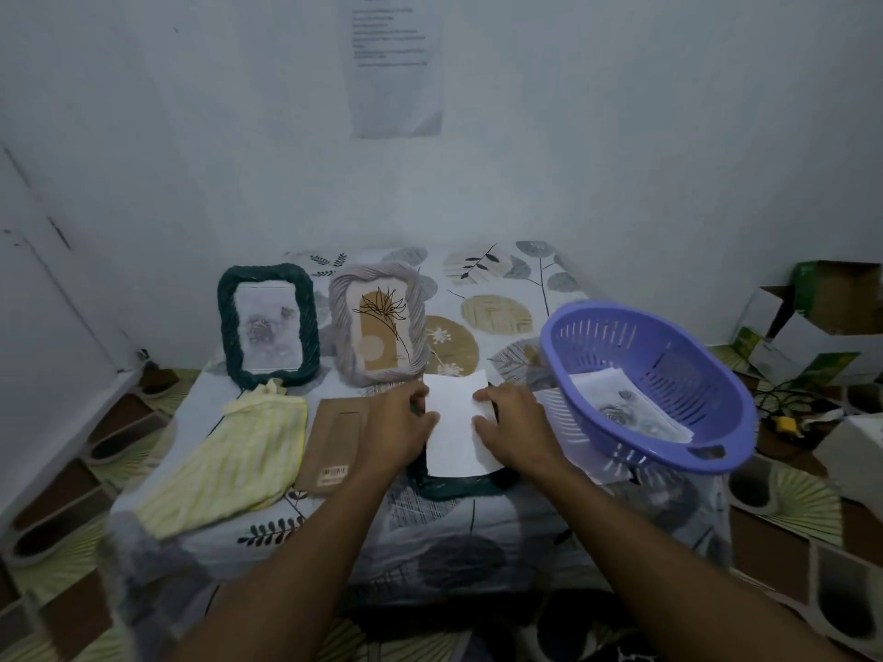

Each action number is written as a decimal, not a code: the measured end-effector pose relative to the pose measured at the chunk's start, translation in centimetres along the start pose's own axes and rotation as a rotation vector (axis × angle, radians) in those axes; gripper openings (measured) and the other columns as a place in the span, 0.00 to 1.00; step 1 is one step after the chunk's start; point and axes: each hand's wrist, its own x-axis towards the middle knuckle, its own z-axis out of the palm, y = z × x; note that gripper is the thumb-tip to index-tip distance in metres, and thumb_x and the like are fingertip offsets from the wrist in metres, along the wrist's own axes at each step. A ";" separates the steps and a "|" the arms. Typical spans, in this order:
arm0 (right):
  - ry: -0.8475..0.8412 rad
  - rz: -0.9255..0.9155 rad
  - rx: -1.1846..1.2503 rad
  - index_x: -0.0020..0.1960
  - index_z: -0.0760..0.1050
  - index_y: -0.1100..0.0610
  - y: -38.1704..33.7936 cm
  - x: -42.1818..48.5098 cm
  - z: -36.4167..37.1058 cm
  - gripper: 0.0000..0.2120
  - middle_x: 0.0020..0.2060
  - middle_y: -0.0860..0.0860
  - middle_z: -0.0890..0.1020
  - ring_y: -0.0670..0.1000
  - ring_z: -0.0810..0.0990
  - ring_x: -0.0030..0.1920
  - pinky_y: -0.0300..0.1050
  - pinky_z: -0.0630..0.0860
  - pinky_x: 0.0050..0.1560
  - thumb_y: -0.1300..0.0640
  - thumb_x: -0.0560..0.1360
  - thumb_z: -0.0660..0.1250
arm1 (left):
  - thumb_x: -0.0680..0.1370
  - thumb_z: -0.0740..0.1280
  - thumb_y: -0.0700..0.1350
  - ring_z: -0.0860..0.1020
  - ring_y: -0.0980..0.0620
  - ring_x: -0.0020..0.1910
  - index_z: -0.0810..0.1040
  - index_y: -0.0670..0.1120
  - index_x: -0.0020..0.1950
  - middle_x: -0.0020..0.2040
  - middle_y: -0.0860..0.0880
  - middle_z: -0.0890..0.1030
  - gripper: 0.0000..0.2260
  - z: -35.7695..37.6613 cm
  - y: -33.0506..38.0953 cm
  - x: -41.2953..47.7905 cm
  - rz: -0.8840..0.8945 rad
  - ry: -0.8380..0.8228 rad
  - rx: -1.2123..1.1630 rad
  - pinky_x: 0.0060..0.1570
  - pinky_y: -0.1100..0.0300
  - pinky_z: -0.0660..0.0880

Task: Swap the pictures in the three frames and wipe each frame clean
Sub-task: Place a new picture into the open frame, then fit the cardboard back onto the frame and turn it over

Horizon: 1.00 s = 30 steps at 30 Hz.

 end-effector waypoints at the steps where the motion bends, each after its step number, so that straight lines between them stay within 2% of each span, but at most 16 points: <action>1: 0.006 0.000 -0.023 0.65 0.74 0.51 0.1 0.2 0.0 0.18 0.63 0.52 0.76 0.54 0.70 0.64 0.53 0.68 0.66 0.50 0.76 0.65 | 0.71 0.73 0.43 0.78 0.50 0.43 0.80 0.45 0.53 0.43 0.51 0.79 0.12 0.1 -0.1 0.0 0.011 -0.001 0.024 0.47 0.55 0.76; 3: 0.016 0.009 -0.091 0.64 0.75 0.50 0.3 0.3 0.2 0.18 0.63 0.51 0.75 0.54 0.68 0.65 0.54 0.67 0.65 0.48 0.76 0.64 | 0.72 0.72 0.45 0.78 0.48 0.42 0.78 0.48 0.45 0.42 0.50 0.79 0.05 0.4 -0.3 -0.1 0.054 0.011 0.118 0.44 0.55 0.75; 4: 0.021 0.011 -0.130 0.64 0.75 0.50 0.6 0.2 0.4 0.17 0.62 0.51 0.74 0.54 0.67 0.65 0.53 0.66 0.64 0.47 0.76 0.63 | 0.72 0.72 0.47 0.77 0.48 0.43 0.78 0.50 0.46 0.44 0.49 0.80 0.05 0.4 -0.6 -0.2 0.074 0.017 0.176 0.44 0.54 0.75; 7: 0.044 -0.018 -0.185 0.62 0.76 0.48 1.3 -0.1 0.7 0.17 0.60 0.51 0.72 0.54 0.65 0.63 0.53 0.67 0.62 0.44 0.76 0.62 | 0.73 0.70 0.51 0.75 0.49 0.49 0.79 0.47 0.56 0.52 0.49 0.76 0.14 0.9 -1.9 -0.5 0.109 0.052 0.283 0.46 0.55 0.75; 12: 0.049 -0.069 -0.201 0.64 0.74 0.46 1.8 -0.4 1.0 0.18 0.60 0.49 0.71 0.53 0.65 0.63 0.54 0.66 0.60 0.42 0.77 0.60 | 0.75 0.68 0.56 0.70 0.50 0.55 0.80 0.47 0.57 0.55 0.50 0.74 0.17 1.6 -3.1 -0.7 0.130 0.082 0.300 0.52 0.54 0.72; 18: 0.125 -0.077 -0.307 0.64 0.73 0.46 1.7 -1.0 1.4 0.18 0.60 0.48 0.74 0.53 0.66 0.63 0.53 0.65 0.58 0.42 0.77 0.59 | 0.76 0.64 0.58 0.66 0.49 0.59 0.81 0.47 0.52 0.56 0.50 0.73 0.16 2.1 -3.5 -0.8 0.117 0.130 0.302 0.56 0.50 0.71; 30: 0.111 -0.129 -0.285 0.61 0.77 0.45 0.9 -1.1 2.3 0.16 0.55 0.46 0.72 0.50 0.65 0.59 0.50 0.57 0.50 0.44 0.77 0.58 | 0.74 0.68 0.56 0.66 0.49 0.61 0.77 0.49 0.63 0.57 0.50 0.72 0.20 2.2 -4.0 -0.6 0.081 0.111 0.220 0.61 0.49 0.68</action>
